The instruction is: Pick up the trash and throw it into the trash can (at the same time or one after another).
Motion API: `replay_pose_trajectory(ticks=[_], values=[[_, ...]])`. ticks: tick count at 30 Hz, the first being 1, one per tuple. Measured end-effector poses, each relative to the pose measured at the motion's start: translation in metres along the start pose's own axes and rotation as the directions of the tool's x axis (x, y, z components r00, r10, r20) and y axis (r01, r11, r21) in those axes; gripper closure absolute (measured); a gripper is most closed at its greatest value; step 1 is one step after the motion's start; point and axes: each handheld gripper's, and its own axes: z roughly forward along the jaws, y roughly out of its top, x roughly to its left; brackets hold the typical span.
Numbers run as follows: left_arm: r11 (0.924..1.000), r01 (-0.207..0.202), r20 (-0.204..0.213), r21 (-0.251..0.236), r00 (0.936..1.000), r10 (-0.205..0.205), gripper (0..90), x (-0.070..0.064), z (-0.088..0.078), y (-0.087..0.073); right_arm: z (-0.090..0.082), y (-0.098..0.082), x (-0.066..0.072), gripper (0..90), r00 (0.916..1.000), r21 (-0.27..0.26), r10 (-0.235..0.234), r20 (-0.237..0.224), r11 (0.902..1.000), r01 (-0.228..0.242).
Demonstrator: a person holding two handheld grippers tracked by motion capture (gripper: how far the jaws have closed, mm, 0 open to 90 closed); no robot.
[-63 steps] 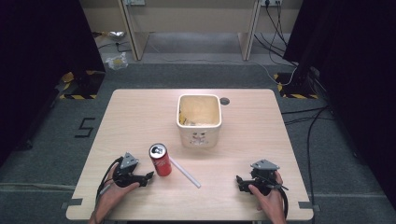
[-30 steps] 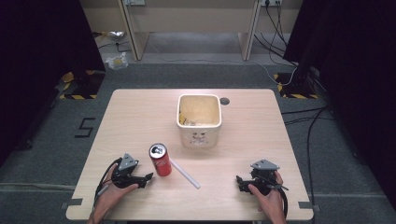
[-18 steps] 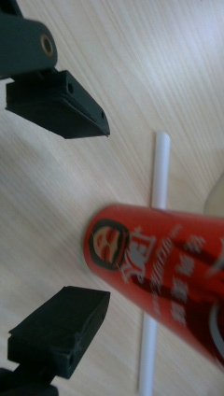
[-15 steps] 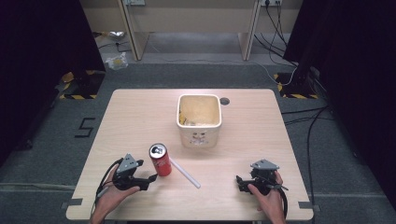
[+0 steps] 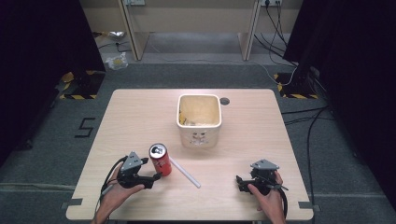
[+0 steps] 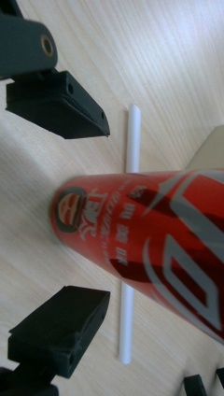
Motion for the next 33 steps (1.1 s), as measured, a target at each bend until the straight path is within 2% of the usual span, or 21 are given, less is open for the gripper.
replay_pose_trajectory(ticks=[11,19,23,26,33], values=[[0.9997,-0.024,0.006,-0.006,0.9997,0.024,18.5,-0.005,0.007,0.009,0.000,0.000,0.000,0.2,1.0000,-0.001,-0.001,-0.002,1.0000,0.001],[0.9997,-0.019,0.004,-0.014,0.9998,0.019,21.9,-0.004,0.012,0.012,0.000,0.000,0.000,0.2,1.0000,0.000,0.000,-0.004,1.0000,0.000],[0.9996,-0.025,0.009,-0.016,0.9996,0.025,25.3,-0.004,0.014,0.015,0.000,0.000,0.001,0.2,1.0000,0.000,0.000,-0.005,1.0000,0.000],[0.9992,-0.037,0.008,-0.015,0.9993,0.037,33.2,-0.004,0.015,0.015,0.000,0.000,0.000,0.2,1.0000,0.000,-0.003,-0.005,1.0000,0.003],[0.9992,-0.034,0.013,-0.018,0.9993,0.035,33.8,-0.003,0.012,0.017,0.000,0.000,0.000,0.2,1.0000,0.000,-0.005,-0.006,1.0000,0.005]])
